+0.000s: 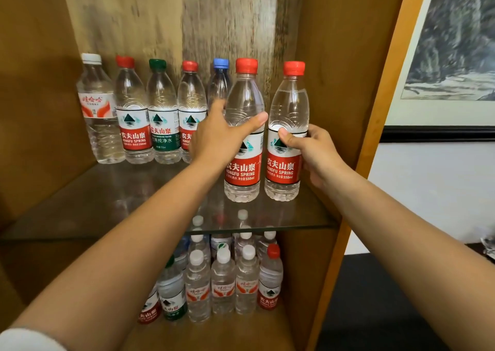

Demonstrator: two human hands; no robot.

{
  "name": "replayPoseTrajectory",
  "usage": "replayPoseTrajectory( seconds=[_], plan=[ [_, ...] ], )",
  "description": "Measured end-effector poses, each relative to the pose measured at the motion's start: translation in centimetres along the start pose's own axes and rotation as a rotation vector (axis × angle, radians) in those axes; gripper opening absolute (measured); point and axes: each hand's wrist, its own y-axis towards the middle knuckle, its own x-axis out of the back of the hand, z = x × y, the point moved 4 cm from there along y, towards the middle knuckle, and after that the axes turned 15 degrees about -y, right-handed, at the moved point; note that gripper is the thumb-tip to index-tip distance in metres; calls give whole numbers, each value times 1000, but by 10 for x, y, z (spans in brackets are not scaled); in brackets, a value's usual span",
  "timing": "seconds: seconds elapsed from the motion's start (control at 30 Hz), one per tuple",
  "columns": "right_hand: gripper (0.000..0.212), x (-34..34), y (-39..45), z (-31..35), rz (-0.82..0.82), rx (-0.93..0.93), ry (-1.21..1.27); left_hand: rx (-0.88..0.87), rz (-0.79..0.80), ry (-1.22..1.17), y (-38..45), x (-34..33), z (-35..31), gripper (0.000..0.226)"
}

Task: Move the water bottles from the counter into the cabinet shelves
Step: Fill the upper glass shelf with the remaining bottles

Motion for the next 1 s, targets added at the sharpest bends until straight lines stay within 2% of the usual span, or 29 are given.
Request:
replayPoseTrajectory(
  seconds=[0.2, 0.33, 0.47, 0.57, 0.67, 1.0],
  plan=[
    [38, -1, 0, -2, -4, 19, -31, -1, 17, 30, -2, -1, 2, 85],
    [44, 0, -7, -3, -4, 74, -113, 53, 168, 126, -6, 0, 13, 105],
    [67, 1, -13, -13, 36, 131, -557, 145, 267, 204, -15, 1, 36, 92],
    [75, 0, -9, -18, -6, 116, -765, 111, 245, 173, -12, -4, 43, 83],
    [74, -5, 2, -19, -26, 70, -781, 68, 200, 182, -2, -13, 47, 79],
    [69, -25, 54, -29, -120, -76, -765, 96, 38, 302, 42, -47, 68, 84]
  ],
)
